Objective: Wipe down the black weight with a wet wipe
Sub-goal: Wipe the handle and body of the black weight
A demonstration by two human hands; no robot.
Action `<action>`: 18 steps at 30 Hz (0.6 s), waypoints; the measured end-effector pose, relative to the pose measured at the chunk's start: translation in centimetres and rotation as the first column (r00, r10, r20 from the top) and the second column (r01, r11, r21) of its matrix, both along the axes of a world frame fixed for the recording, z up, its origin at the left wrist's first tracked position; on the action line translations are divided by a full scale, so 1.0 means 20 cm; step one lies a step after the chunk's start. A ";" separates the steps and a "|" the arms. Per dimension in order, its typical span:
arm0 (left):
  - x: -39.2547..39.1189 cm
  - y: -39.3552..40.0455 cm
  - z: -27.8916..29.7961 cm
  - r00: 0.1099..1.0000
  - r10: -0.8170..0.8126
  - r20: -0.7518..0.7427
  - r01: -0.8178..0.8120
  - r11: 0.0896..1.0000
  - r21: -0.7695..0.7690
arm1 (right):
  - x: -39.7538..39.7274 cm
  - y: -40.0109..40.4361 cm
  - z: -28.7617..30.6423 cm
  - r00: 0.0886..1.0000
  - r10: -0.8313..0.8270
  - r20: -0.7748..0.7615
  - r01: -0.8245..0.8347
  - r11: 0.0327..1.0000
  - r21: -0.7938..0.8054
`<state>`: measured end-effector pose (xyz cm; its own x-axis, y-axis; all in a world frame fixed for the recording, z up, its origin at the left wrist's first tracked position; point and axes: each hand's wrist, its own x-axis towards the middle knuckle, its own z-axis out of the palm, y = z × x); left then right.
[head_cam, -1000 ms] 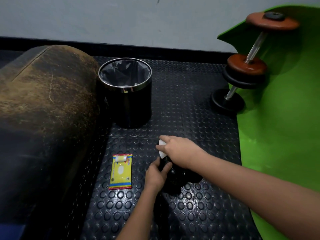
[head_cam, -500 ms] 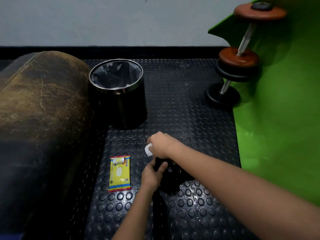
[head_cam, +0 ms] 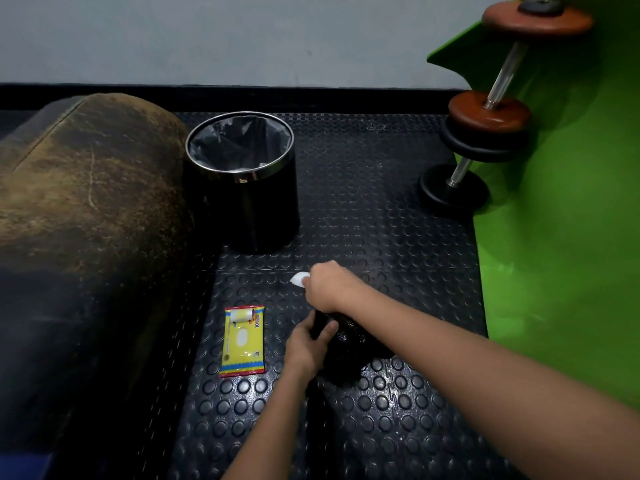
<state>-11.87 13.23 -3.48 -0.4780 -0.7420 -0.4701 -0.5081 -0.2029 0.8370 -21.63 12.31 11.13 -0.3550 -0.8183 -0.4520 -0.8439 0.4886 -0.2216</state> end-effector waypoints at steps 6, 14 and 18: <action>0.00 -0.01 0.01 0.999 -0.024 0.026 0.024 1.000 -0.009 | -0.02 -0.04 -0.09 0.994 -0.089 0.066 0.089 0.996 0.001; 0.01 0.02 0.04 1.000 0.000 0.001 0.000 0.999 0.033 | -0.16 0.28 0.02 0.961 -0.207 0.183 0.189 0.975 0.113; 0.00 -0.03 -0.03 1.000 -0.020 -0.005 0.020 0.999 0.042 | -0.17 0.27 0.03 0.914 -0.316 0.256 0.298 0.948 0.108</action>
<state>-11.84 12.67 -4.10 -0.4947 -0.7118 -0.4985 -0.5089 -0.2278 0.8302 -25.01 17.80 11.71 -0.4432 -0.6536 -0.6135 -0.5642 0.7352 -0.3757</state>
